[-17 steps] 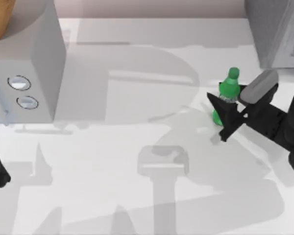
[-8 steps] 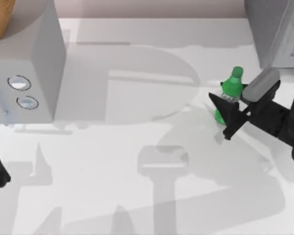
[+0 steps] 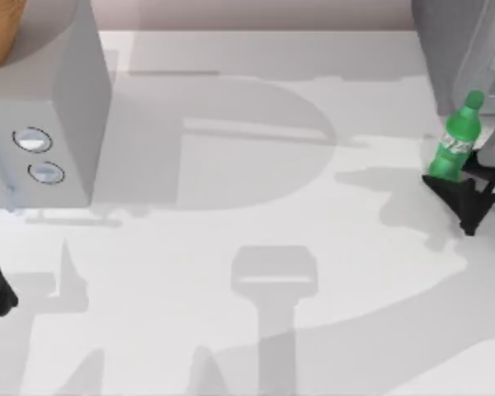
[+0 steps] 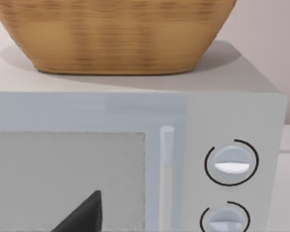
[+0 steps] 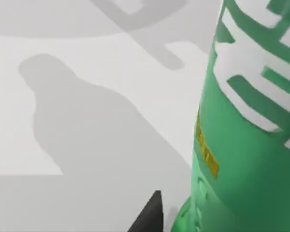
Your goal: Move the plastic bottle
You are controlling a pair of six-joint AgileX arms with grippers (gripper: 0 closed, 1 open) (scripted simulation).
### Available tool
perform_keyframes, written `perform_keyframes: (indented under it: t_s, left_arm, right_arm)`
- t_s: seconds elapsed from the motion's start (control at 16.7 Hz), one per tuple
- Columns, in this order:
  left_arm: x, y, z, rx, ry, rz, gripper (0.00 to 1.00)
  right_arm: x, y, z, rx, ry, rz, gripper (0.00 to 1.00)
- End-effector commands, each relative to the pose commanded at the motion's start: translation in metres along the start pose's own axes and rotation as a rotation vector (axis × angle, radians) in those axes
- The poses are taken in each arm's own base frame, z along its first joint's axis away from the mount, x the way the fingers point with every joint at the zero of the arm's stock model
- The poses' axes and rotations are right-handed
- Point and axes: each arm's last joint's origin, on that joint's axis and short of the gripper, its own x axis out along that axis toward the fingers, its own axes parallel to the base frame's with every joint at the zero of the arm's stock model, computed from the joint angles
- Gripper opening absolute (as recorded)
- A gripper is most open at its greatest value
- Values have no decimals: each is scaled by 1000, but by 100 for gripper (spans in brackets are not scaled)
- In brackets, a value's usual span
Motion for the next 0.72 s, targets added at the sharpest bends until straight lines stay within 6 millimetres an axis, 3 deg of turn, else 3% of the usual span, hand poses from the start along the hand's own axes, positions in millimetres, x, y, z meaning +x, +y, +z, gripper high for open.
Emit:
perform_keyframes:
  t_s: [0.36,0.72]
  left_arm:
    - [0,0,0,0,0,0,100]
    - [0,0,0,0,0,0,100]
  right_arm:
    - [-94,-56,-33,114,-9,74,0]
    - [-195,-80,-28,114,-197,-10,0]
